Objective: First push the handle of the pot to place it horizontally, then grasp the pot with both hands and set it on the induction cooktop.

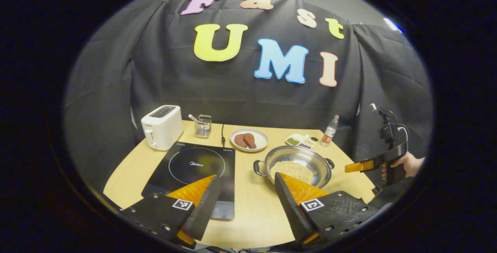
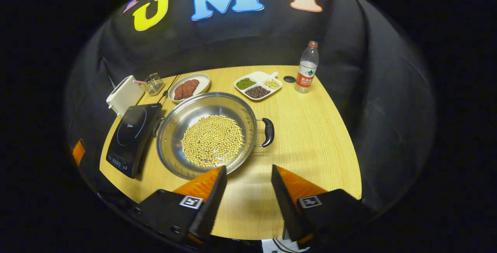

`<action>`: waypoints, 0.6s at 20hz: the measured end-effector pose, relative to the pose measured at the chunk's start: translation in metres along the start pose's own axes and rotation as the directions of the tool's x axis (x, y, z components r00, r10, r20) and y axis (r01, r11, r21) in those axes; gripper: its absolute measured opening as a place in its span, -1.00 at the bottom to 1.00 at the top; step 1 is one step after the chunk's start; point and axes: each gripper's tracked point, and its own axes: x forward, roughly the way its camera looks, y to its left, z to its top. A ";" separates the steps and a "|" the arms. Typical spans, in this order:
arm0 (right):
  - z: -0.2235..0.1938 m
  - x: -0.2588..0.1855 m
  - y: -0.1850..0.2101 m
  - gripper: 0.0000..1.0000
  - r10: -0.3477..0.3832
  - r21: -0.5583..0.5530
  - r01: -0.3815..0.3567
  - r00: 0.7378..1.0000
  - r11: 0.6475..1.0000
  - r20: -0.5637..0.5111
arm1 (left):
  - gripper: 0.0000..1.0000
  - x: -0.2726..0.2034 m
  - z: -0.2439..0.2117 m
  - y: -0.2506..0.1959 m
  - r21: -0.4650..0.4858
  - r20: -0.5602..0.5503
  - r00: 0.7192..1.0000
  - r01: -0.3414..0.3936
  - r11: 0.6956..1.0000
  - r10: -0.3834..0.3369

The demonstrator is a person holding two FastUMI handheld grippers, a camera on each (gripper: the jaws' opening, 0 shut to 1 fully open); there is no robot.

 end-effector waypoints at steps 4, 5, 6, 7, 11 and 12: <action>0.008 -0.023 0.019 0.97 0.030 0.084 -0.035 0.997 0.996 0.068 | 0.70 0.008 0.000 0.005 -0.078 0.000 0.997 0.079 0.994 -0.079; 0.012 -0.027 0.025 0.96 0.052 0.081 -0.059 0.995 0.995 0.084 | 0.70 0.013 0.001 0.006 -0.098 -0.002 0.996 0.092 0.991 -0.093; 0.015 -0.028 0.029 0.96 0.066 0.070 -0.073 0.993 0.995 0.097 | 0.70 0.019 0.002 0.007 -0.116 -0.004 0.995 0.099 0.988 -0.101; 0.018 -0.027 0.028 0.96 0.060 0.051 -0.066 0.993 0.997 0.101 | 0.70 0.025 0.003 0.007 -0.130 -0.009 0.994 0.104 0.986 -0.106; 0.034 -0.014 0.036 0.96 0.077 0.027 -0.081 0.990 0.996 0.115 | 0.70 0.051 0.007 0.010 -0.129 -0.045 0.994 0.089 0.988 -0.096; 0.038 -0.008 0.038 0.96 0.094 0.026 -0.098 0.988 0.995 0.121 | 0.70 0.057 0.008 0.011 -0.120 -0.057 0.995 0.076 0.990 -0.083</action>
